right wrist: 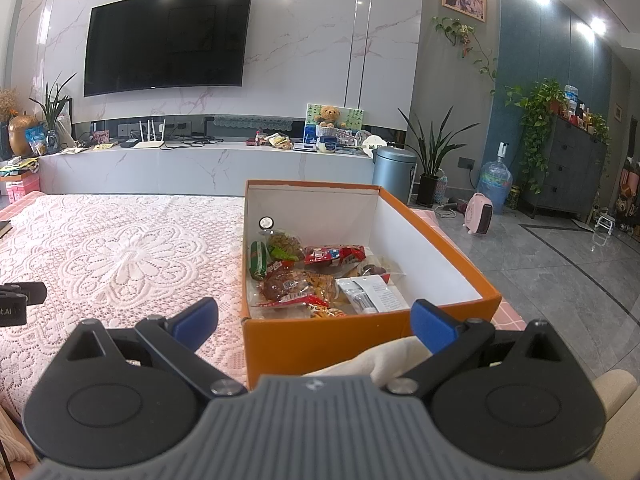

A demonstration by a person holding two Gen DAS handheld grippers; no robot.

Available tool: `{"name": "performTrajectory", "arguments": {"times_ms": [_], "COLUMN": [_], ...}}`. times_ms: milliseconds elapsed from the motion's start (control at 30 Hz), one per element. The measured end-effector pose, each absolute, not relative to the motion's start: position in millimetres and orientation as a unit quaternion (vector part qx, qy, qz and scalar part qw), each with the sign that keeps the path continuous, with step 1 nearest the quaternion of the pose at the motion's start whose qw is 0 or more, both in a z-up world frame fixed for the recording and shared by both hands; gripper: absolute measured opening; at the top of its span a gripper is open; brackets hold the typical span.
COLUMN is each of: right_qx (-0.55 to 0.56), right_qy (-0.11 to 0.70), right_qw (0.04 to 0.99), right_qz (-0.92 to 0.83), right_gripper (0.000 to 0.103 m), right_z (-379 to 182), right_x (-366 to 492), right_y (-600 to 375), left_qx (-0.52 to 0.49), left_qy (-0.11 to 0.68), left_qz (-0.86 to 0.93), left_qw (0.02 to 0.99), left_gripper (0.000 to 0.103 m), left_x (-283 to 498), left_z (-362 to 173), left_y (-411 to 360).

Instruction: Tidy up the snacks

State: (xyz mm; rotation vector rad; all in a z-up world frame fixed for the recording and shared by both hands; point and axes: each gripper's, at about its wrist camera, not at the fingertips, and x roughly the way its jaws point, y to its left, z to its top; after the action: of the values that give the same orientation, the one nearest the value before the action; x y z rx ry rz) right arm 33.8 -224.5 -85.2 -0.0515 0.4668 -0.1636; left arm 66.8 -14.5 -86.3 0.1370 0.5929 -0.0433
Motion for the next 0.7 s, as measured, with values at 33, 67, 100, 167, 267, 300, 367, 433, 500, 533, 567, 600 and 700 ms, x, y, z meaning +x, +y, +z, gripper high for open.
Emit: {"name": "performTrajectory", "arguments": {"times_ms": [33,67,100,167,267,300,367,433,500,533,567,600,700], "right_qx": [-0.026,-0.026,-0.026,-0.026,-0.025,-0.025,-0.025,-0.025,-0.024,-0.024,-0.024,-0.024,-0.023], "right_qy": [0.231,0.231,0.231,0.231,0.231,0.231,0.231,0.231,0.231,0.231,0.232,0.232,0.232], "right_qw": [0.969,0.969,0.969,0.969,0.969,0.969,0.969,0.969,0.969,0.969,0.969,0.969,0.969], "right_qz": [-0.081,-0.081,-0.081,-0.081,-0.081,-0.081,-0.08,-0.08,-0.08,-0.079,-0.079,-0.079,-0.079], "right_gripper": [0.1,0.1,0.1,0.1,0.1,0.1,0.1,0.1,0.1,0.1,0.1,0.1,0.1], "right_z": [-85.0,-85.2,-85.0,-84.9,-85.0,-85.1,-85.8,-85.8,-85.8,-86.1,-86.6,-86.4,-86.5], "right_x": [33.8,33.7,33.7,33.8,33.6,33.8,34.8,34.8,34.9,35.5,35.7,35.7,35.9], "right_y": [-224.8,-224.2,-224.4,-224.6,-224.3,-224.4,-224.5,-224.1,-224.4,-224.7,-224.5,-224.7,-224.7], "left_qx": [0.068,0.067,0.068,0.069,0.072,0.073,0.073,0.074,0.074,0.075,0.075,0.076,0.077], "left_qy": [0.292,0.292,0.292,0.291,0.29,0.29,0.29,0.291,0.29,0.29,0.29,0.289,0.289], "left_qz": [-0.021,-0.022,-0.021,-0.022,-0.024,-0.025,-0.026,-0.027,-0.029,-0.029,-0.03,-0.03,-0.03], "left_qw": [0.954,0.954,0.954,0.954,0.954,0.954,0.954,0.954,0.954,0.954,0.954,0.954,0.954], "left_gripper": [0.087,0.087,0.087,0.087,0.087,0.087,0.087,0.087,0.087,0.087,0.087,0.087,0.087], "left_x": [67.0,67.1,66.9,66.9,67.4,67.2,67.3,67.4,67.8,67.5,67.4,67.1,66.8], "left_z": [-86.4,-86.6,-86.5,-86.4,-86.9,-87.4,-87.5,-87.7,-87.6,-87.6,-87.5,-87.6,-87.7], "left_y": [-14.7,-15.1,-15.2,-15.4,-16.2,-16.6,-16.7,-16.6,-16.6,-16.8,-17.0,-17.3,-17.5]}}
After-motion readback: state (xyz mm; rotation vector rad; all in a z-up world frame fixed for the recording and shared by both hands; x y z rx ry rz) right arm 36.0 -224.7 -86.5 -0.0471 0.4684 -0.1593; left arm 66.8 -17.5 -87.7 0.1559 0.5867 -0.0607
